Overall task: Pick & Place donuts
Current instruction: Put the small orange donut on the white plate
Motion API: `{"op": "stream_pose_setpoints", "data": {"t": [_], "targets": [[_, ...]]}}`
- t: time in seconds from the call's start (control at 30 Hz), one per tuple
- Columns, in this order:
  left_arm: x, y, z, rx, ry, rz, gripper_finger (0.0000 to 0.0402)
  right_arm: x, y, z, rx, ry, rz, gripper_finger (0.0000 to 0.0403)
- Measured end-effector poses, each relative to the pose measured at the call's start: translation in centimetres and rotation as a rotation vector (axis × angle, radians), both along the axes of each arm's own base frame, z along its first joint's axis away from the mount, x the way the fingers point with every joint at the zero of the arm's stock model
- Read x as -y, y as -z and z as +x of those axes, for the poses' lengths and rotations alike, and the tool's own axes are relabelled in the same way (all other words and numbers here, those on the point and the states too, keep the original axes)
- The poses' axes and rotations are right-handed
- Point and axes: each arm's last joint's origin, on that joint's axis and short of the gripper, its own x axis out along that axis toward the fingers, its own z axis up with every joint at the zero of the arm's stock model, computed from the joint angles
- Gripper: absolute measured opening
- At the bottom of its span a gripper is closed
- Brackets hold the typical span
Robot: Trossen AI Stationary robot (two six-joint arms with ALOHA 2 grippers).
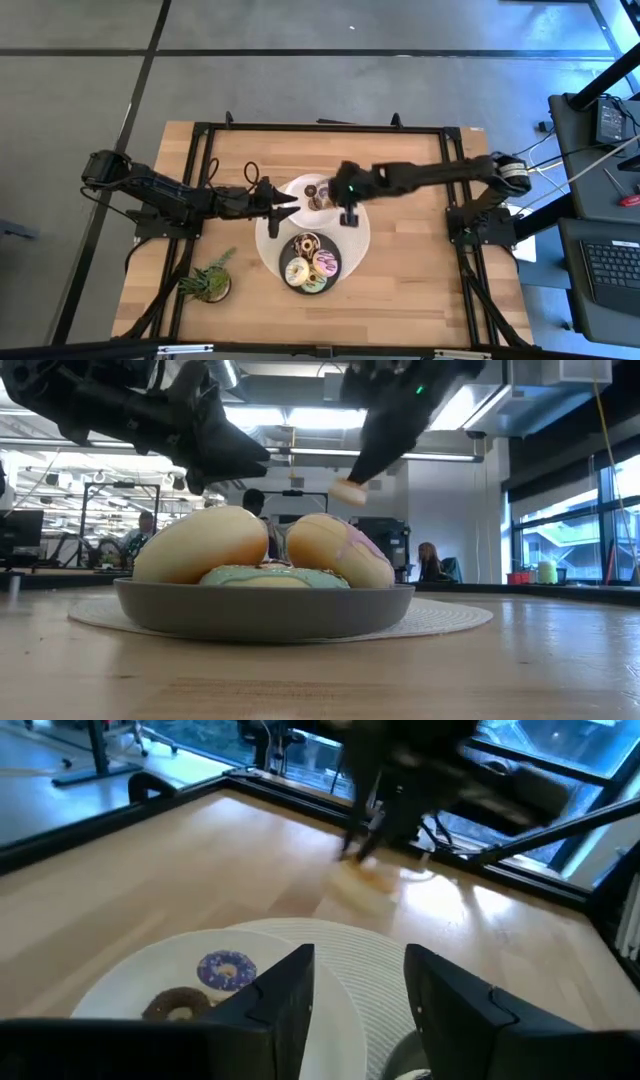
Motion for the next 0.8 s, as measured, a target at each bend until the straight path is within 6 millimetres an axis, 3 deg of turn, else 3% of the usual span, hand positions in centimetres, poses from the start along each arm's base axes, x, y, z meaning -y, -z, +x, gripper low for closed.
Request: {"op": "stream_pose_setpoints", "data": {"t": [0.17, 0.33, 0.57, 0.8], "targets": [[0.0, -0.1, 0.0, 0.003, -0.004, 0.026, 0.0150, 3.6, 1.8, 2.0, 0.000, 0.038, 0.046, 0.0029], [0.0, -0.2, -0.1, 0.009, 0.009, 0.024, 0.0148, 5.7, 3.4, 4.3, -0.017, 0.077, 0.058, 0.0029], [0.0, -0.1, -0.1, -0.004, 0.011, 0.025, 0.0149, 6.2, 5.6, 6.7, -0.059, 0.035, 0.144, 0.0029], [0.0, -0.1, -0.1, -0.008, 0.012, 0.025, 0.0150, 6.4, 7.0, 6.8, -0.107, 0.088, 0.132, 0.0029]]}}
